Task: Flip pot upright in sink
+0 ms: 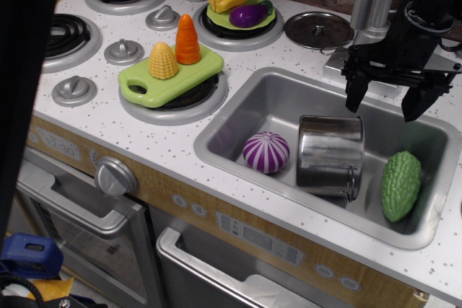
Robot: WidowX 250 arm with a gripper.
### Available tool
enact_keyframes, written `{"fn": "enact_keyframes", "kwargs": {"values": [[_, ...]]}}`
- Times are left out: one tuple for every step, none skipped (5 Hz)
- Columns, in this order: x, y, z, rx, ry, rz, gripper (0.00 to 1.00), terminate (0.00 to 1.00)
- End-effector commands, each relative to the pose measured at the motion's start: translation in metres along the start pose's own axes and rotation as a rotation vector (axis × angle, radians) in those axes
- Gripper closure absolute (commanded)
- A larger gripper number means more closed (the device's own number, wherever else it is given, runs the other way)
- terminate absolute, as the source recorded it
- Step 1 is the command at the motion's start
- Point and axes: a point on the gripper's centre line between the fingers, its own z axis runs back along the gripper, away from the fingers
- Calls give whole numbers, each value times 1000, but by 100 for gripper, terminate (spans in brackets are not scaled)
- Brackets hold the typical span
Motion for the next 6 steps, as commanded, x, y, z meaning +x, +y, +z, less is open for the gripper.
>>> {"fn": "enact_keyframes", "kwargs": {"values": [[0, 0, 0, 0, 0, 0, 0, 0], [1, -4, 0, 78, -23, -27, 0, 0], [2, -7, -4, 176, -54, -78, 0, 0], [3, -6, -10, 258, -59, -113, 0, 0], [3, 1, -16, 312, -39, -158, 0, 0], [2, 8, -21, 328, -23, -193, 0, 0]]}}
